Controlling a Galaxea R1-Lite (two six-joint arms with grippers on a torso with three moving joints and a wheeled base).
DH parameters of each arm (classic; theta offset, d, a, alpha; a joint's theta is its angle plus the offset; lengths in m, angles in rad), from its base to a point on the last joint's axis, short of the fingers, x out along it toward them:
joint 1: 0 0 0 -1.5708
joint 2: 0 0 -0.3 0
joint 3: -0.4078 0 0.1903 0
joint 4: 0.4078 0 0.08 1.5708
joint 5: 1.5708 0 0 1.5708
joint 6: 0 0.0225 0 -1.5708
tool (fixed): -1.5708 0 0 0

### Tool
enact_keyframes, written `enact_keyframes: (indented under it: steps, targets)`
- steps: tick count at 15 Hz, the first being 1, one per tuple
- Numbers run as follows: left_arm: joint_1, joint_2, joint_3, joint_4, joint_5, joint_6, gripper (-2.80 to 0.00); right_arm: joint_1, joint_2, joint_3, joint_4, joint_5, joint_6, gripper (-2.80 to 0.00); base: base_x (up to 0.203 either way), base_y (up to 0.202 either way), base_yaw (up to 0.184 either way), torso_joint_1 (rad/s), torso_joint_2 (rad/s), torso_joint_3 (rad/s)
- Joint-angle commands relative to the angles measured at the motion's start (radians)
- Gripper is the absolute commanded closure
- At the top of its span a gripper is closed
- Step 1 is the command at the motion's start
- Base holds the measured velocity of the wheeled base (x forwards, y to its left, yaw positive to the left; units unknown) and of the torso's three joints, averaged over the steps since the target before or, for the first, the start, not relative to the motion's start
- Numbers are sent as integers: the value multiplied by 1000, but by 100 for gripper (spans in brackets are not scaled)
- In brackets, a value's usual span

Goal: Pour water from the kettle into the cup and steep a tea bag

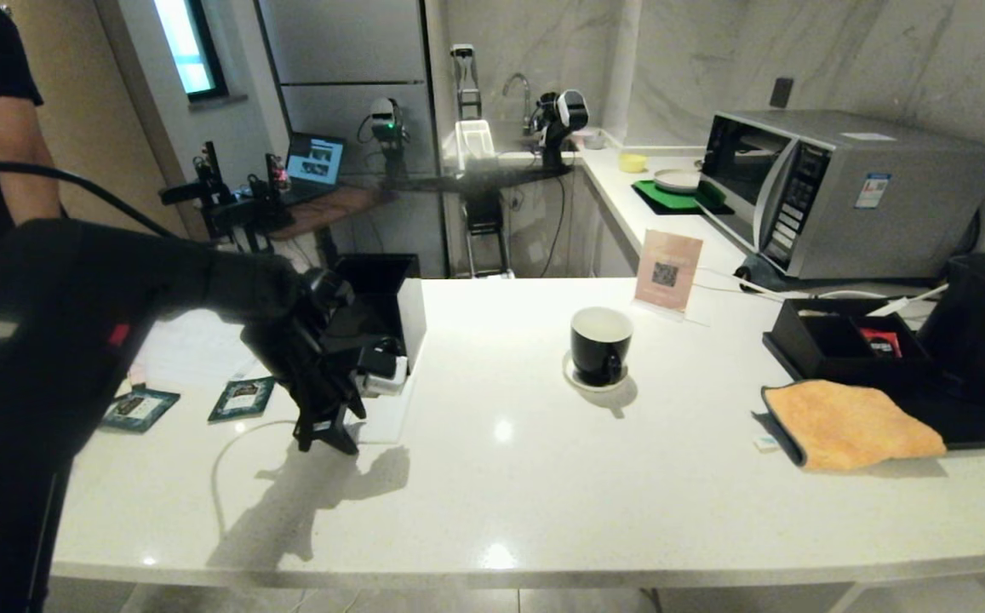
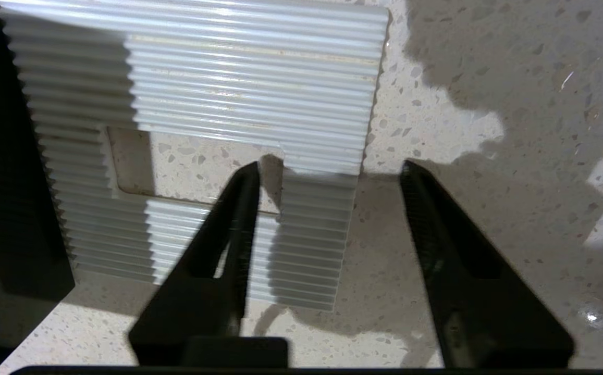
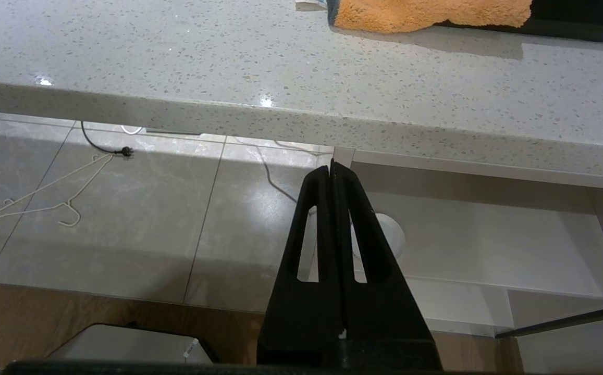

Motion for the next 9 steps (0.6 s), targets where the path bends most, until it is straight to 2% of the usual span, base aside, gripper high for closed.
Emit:
enact_keyframes:
  steps: [1, 9]
  targets:
    - [1, 3, 0, 4, -2, 8, 0, 0, 1, 0, 0, 0, 1, 0, 0, 0, 0, 0, 0, 0]
    - [2, 3, 0, 4, -2, 7, 0, 0, 1, 0, 0, 0, 0, 0, 0, 0, 0, 0, 0, 0]
